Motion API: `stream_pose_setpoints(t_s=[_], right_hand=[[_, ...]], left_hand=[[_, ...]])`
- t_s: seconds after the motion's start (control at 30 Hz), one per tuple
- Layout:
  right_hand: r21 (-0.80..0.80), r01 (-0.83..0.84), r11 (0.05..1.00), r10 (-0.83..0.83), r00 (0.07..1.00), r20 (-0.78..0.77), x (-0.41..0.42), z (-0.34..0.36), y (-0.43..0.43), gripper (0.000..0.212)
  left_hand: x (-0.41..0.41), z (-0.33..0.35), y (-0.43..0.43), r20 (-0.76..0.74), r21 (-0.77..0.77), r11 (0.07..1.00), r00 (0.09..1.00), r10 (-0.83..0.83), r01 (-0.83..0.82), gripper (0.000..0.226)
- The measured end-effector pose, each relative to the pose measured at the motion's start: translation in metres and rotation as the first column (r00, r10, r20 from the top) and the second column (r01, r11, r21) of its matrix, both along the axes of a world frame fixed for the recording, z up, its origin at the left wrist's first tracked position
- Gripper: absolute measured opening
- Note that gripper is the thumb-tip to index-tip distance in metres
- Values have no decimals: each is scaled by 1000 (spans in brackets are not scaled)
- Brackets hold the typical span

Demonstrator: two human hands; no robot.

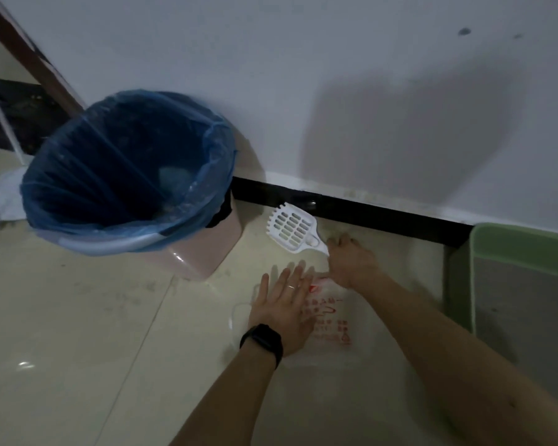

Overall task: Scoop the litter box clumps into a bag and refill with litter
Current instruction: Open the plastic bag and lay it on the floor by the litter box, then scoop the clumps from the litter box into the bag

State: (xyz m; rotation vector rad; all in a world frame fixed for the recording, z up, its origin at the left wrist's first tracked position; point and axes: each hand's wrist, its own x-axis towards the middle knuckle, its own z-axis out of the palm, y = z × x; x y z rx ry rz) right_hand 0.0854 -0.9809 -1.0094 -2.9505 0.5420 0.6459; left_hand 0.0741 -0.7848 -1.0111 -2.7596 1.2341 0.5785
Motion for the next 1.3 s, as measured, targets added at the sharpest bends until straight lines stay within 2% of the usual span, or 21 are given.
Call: stream_pose_setpoints(t_s=[0.1, 0.2, 0.27, 0.33, 0.4, 0.47, 0.53, 0.6, 0.7, 0.8, 0.9, 0.97, 1.1, 1.23, 1.3], right_hand=[[136, 43, 990, -67, 983, 173, -25, 38, -26, 40], [303, 172, 937, -264, 918, 297, -93, 86, -59, 18], [380, 321, 867, -447, 838, 312, -161, 110, -77, 22], [403, 480, 780, -611, 725, 319, -239, 124, -92, 29], [356, 610, 708, -705, 638, 309, -310, 126, -104, 35], [226, 709, 668, -742, 616, 265, -368, 119, -119, 40], [14, 728, 685, -716, 670, 196, -413, 113, -130, 39], [-139, 678, 722, -666, 735, 126, -447, 111, -140, 38], [-246, 609, 754, -628, 778, -1, -466, 120, -156, 41], [-275, 515, 812, -563, 816, -131, -455, 119, -168, 45], [-186, 462, 867, -492, 854, -170, -433, 93, -161, 39], [-21, 513, 858, -508, 843, -178, -418, 64, -148, 40], [332, 595, 732, -558, 803, -209, -405, 23, -135, 34], [396, 625, 673, -648, 756, -93, -419, 25, -141, 32], [434, 658, 615, -721, 692, -28, -428, 31, -142, 28]], left_hand=[[2, 5, -8, -4, -38, 999, 1000, -17, 17, 72], [-8, 13, -31, -7, -41, 996, 997, -74, 74, 69], [-20, 18, -59, -22, -59, 995, 996, -87, 86, 66], [-34, 24, -95, -61, -142, 987, 995, -79, 69, 65], [-56, 31, -131, -131, -243, 969, 988, -79, 46, 64], [-85, 34, -160, -219, -304, 953, 973, -72, 2, 65], [-118, 32, -178, -296, -330, 943, 954, -55, -49, 68], [-151, 25, -188, -325, -333, 941, 944, -55, -60, 69], [-180, 15, -198, -322, -362, 923, 947, 6, -128, 69], [-191, 10, -204, -262, -397, 904, 963, 57, -162, 71], [-196, 6, -202, -215, -370, 919, 975, 56, -134, 73], [-196, 6, -201, -184, -364, 924, 982, 51, -116, 73], [-196, 5, -204, -157, -349, 933, 987, 32, -86, 71], [-197, 4, -199, -119, -331, 942, 993, 22, -60, 70], [-197, 6, -199, -93, -318, 947, 996, 14, -43, 70]])
